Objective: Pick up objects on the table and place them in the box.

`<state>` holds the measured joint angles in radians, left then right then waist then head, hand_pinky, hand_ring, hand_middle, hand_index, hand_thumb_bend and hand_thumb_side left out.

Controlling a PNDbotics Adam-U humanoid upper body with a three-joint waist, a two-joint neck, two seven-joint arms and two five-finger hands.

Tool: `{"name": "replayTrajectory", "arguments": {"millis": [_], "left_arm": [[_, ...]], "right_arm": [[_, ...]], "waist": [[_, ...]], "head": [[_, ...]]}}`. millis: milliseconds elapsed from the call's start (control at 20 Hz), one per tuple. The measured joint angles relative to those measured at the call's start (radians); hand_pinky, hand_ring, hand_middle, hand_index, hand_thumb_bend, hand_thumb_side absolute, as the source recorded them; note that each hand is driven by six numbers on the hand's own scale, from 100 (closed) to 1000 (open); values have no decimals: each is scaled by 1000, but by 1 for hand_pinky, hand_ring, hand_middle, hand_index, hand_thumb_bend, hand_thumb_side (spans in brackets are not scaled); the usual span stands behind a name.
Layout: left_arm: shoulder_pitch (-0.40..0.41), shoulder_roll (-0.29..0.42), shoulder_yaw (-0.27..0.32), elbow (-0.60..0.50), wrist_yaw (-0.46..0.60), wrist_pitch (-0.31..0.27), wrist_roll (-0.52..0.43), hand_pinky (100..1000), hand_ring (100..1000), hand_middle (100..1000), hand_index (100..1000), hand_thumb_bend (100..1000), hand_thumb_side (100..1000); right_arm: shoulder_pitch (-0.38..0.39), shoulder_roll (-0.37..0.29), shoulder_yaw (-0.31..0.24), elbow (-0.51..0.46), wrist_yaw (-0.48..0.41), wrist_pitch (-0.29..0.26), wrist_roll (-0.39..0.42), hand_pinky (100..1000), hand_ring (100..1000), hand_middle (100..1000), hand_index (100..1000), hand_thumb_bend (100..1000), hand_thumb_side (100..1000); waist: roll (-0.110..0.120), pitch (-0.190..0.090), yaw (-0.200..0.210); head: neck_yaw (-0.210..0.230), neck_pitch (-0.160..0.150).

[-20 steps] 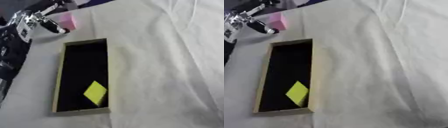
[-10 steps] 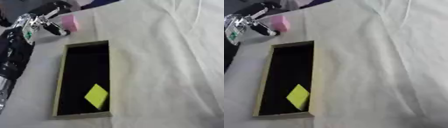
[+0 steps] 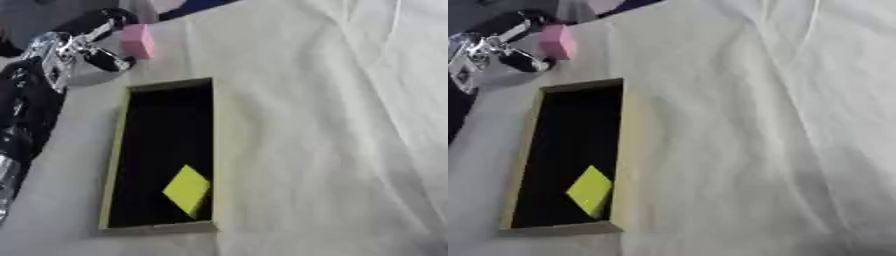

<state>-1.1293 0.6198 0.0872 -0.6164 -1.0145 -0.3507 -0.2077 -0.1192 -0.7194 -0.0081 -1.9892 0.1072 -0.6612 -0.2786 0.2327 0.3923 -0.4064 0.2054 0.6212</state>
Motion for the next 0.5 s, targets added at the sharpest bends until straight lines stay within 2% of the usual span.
{"name": "replayTrajectory", "arguments": {"millis": [150,350,500], "left_arm": [[-6,7,1,2,16,-18,-27,672,771,813,862,361,100],[-10,15,1,-1,31,-63,-65,502,596,678,767,263,100],[-10,15,3,-2,38,-72,-63,484,574,665,760,241,100]], "right_arm": [[2,8,2,0,11,7,-7,897,1000,544,845,100,634],[5,20,2,0,22,19,-17,897,1000,538,843,100,637],[8,25,2,0,31,25,-21,897,1000,536,843,100,640]], "waist": [[1,5,-1],[2,8,-1],[2,8,0]], "head": [[0,0],[0,2],[-1,2]]}}
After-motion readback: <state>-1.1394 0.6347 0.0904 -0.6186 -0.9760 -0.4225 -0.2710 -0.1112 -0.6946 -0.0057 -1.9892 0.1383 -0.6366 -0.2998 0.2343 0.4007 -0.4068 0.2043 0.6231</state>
